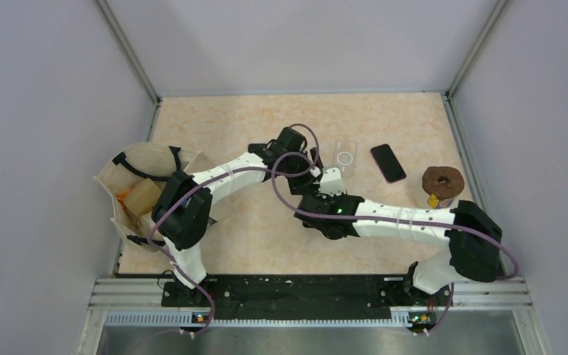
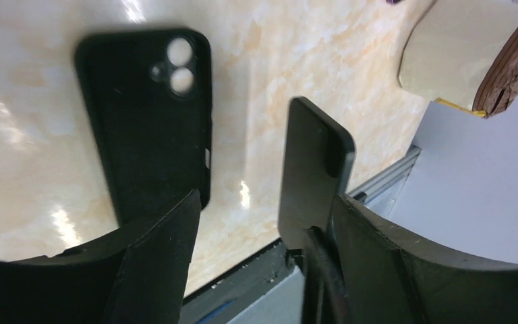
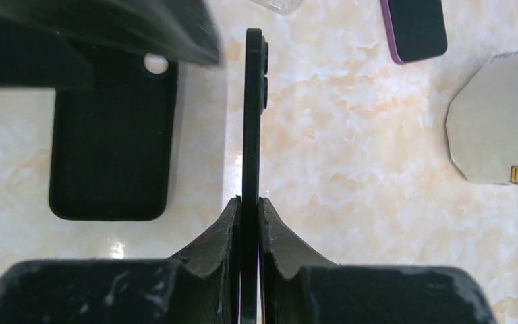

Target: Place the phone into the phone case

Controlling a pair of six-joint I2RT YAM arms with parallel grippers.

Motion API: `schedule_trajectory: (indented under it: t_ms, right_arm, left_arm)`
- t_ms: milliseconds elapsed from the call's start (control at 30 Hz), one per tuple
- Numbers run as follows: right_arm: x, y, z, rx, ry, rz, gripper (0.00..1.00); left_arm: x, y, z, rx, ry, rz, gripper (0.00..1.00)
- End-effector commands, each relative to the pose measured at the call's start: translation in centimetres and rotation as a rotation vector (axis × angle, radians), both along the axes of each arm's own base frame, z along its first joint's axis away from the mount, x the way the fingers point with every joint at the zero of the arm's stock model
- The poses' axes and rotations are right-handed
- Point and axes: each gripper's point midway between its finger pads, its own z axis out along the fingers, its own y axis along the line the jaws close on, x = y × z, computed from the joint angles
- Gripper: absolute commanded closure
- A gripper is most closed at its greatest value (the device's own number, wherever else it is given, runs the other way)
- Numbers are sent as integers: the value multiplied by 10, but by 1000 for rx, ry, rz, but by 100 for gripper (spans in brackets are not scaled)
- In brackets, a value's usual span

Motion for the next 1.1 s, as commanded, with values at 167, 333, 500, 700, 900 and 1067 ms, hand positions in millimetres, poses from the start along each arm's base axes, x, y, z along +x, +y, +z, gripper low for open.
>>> schedule_trajectory:
  t_ms: [167,333,500,700,900,1067]
  right_arm:
    - [15,6,26,424,53,65,100]
    - [27,17,46,663,50,103,100]
    - [30,36,55,830,37,139,100]
    - [33,45,34,942,21,98,100]
    - [40,47,22,1006,-24,59,100]
    - [41,49,12,1042,-29,50,100]
  left_arm:
    - [32,51,13,153,-184,33,24]
    - [31,69,-2,222,-178,43,32]
    - [23,81,-17,266,-169,44,41]
    - [12,98,-36,325,-147,52,49]
    - [7,100,-44,324,-133,38,55]
    - [4,99,-52,320,-119,34,58]
